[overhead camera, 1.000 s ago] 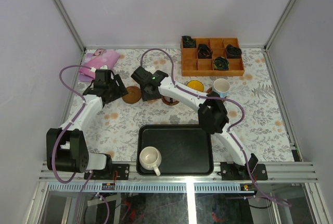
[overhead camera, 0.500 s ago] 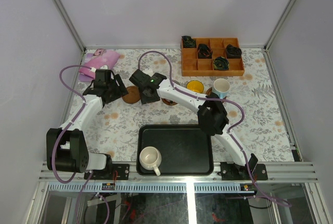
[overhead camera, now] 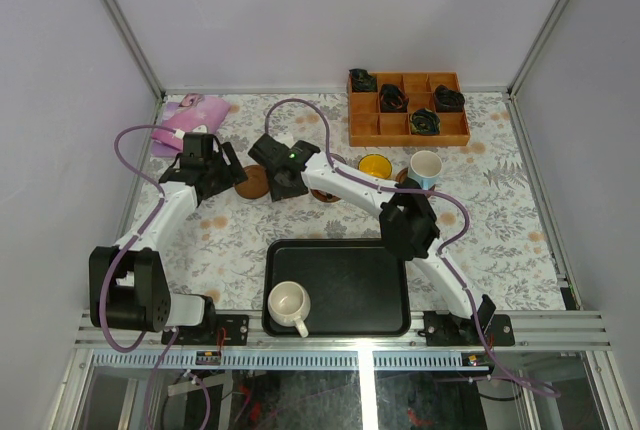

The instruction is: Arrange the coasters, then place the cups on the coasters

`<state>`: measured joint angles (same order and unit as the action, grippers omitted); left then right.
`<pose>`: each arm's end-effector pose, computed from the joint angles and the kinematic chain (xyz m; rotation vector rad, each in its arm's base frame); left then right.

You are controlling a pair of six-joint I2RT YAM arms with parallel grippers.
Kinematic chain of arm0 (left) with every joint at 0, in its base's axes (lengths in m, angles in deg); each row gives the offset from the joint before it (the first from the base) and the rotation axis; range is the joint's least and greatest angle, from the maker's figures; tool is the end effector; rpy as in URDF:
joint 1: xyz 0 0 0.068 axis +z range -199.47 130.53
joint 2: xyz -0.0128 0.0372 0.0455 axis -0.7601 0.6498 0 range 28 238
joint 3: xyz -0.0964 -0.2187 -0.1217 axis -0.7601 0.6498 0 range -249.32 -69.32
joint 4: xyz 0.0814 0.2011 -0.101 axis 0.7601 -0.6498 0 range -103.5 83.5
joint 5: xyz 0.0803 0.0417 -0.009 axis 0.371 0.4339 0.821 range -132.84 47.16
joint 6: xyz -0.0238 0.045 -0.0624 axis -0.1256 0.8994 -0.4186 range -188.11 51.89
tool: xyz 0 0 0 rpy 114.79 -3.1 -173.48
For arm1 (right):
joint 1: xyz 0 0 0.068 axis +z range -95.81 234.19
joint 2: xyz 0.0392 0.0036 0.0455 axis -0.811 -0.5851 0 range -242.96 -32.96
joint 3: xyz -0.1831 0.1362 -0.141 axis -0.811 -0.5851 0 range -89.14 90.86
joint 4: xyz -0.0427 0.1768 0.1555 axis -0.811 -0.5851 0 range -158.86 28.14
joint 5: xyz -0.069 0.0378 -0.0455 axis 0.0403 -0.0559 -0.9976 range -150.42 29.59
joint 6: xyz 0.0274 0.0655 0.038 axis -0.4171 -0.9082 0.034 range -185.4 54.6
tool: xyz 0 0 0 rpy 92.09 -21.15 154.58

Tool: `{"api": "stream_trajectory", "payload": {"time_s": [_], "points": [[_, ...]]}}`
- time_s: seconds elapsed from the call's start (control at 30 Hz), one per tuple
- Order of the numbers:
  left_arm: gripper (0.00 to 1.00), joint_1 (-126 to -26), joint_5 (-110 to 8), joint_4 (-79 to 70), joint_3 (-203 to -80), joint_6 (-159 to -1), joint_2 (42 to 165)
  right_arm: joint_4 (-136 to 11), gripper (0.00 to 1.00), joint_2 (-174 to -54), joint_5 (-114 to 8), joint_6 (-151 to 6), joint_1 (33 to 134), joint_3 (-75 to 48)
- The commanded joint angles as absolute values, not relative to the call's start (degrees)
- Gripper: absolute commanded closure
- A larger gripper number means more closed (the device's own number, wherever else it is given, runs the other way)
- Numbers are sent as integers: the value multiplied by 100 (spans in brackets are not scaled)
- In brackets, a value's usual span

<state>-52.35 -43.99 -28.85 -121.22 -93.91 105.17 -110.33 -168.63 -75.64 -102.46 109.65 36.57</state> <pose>0.2844 -0.0157 0.2200 -0.4711 2.3711 -0.2558 0.3029 0.4079 0.1952 -0.3137 2.5421 0.2861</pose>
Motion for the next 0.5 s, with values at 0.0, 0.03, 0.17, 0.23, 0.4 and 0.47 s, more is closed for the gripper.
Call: {"api": "stream_trajectory", "payload": {"time_s": [0.0, 0.03, 0.17, 0.23, 0.4, 0.47], "points": [[25, -5196, -4515, -2820, -12210, -9299, 10309, -11003, 45, -16312, -7440, -10106, 11031, 3537], [24, -5194, -4531, -2864, -12232, -9292, 10276, -11007, 39, -16259, -7431, -10086, 11028, 3471], [16, -5199, -4592, -2988, -12275, -9313, 10093, -11047, 25, -15882, -7434, -9766, 11074, 3208], [11, -5206, -4628, -3049, -12262, -9366, 9951, -11128, 21, -15661, -7538, -9509, 11121, 3122], [6, -5209, -4774, -3231, -12192, -9518, 9403, -11169, 14, -14987, -7810, -8906, 11142, 3035], [5, -5241, -4798, -3346, -12129, -9584, 9151, -11077, 9, -14731, -8043, -8695, 11120, 3039]]}}
